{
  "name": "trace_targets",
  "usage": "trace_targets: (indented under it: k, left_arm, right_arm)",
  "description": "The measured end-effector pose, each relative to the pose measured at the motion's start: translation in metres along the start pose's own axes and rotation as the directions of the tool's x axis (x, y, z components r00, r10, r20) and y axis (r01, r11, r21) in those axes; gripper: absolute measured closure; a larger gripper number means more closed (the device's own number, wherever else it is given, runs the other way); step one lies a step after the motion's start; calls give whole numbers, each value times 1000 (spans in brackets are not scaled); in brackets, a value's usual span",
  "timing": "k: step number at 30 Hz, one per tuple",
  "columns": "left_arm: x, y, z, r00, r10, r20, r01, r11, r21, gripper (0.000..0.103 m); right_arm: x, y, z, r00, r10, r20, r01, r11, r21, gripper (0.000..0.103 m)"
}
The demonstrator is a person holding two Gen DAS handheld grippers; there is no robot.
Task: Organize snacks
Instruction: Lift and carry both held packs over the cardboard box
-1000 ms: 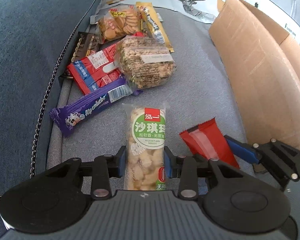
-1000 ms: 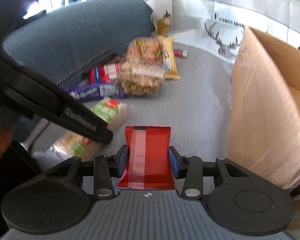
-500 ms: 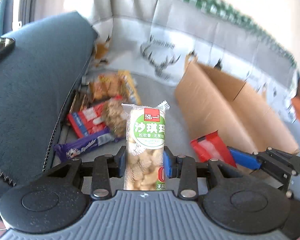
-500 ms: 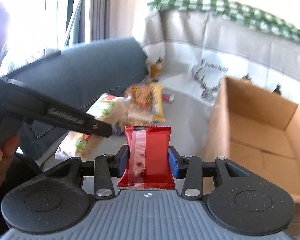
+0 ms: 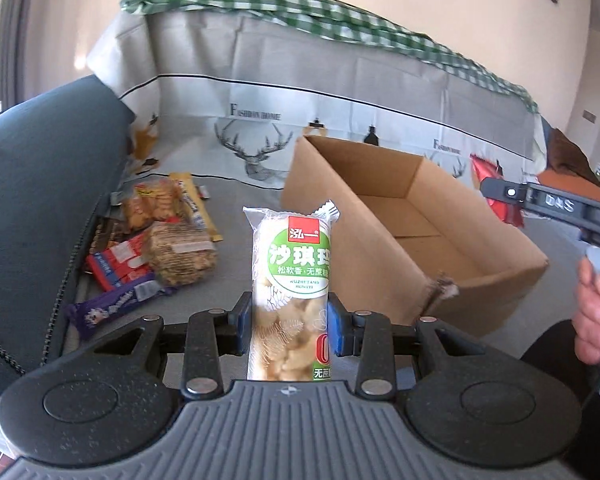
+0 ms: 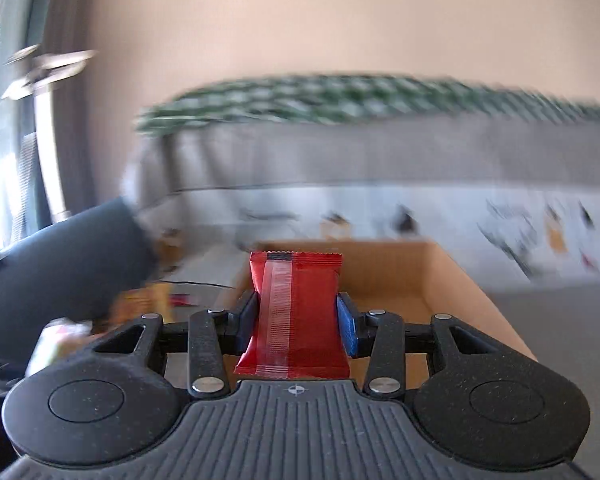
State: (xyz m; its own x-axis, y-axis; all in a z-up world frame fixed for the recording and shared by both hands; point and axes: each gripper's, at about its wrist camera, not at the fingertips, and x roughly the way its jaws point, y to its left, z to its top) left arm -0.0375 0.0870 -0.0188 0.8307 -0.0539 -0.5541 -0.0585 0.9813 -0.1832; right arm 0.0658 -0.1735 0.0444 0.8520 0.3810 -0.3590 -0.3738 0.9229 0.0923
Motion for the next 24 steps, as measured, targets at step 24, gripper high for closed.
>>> trace_targets:
  k: [24]
  left_arm:
    - [72,-134,90,999,-40,21,40,999,34,63]
  right_arm:
    - [62,-89,-10,993,-52,-102,77,964,254,59]
